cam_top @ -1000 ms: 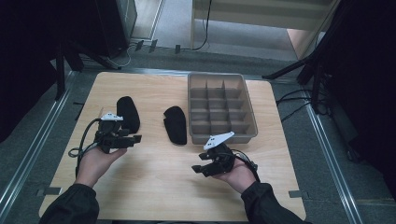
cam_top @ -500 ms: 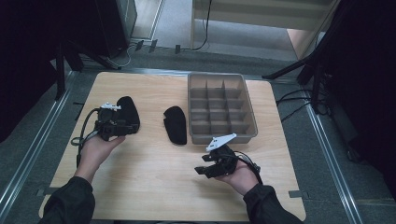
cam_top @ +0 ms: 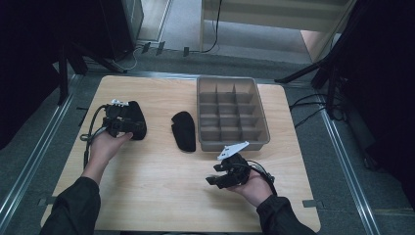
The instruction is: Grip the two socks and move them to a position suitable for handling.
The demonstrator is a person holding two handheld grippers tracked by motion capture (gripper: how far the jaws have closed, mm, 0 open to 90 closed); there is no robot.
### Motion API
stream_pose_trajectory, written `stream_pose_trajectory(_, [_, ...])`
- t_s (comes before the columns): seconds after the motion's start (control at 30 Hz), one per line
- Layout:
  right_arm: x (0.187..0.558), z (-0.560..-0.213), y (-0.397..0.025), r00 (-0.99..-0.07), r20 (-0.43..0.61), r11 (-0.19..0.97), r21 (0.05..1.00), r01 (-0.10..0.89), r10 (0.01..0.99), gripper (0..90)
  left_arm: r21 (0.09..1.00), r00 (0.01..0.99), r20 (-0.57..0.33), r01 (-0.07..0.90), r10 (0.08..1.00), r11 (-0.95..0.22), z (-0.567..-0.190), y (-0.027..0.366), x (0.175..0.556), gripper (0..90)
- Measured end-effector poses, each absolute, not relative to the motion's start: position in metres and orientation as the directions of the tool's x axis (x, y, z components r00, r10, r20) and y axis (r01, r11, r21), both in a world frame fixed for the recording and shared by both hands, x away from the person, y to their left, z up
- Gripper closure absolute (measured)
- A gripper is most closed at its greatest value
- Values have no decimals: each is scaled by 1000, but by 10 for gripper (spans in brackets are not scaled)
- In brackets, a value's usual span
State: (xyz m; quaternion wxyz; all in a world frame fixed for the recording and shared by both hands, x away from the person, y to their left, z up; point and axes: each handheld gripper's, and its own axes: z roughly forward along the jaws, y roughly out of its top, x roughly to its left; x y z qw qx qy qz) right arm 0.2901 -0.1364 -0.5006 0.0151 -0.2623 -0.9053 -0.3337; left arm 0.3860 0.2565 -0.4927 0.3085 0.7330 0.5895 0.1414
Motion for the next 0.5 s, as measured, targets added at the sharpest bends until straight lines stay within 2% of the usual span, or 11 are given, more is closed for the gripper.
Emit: stream_pose_trajectory(0.5, [290, -503, -135, -864, 194, 652, 585, 483, 465, 424, 593, 212, -131, 800, 969, -95, -519, 257, 418, 387])
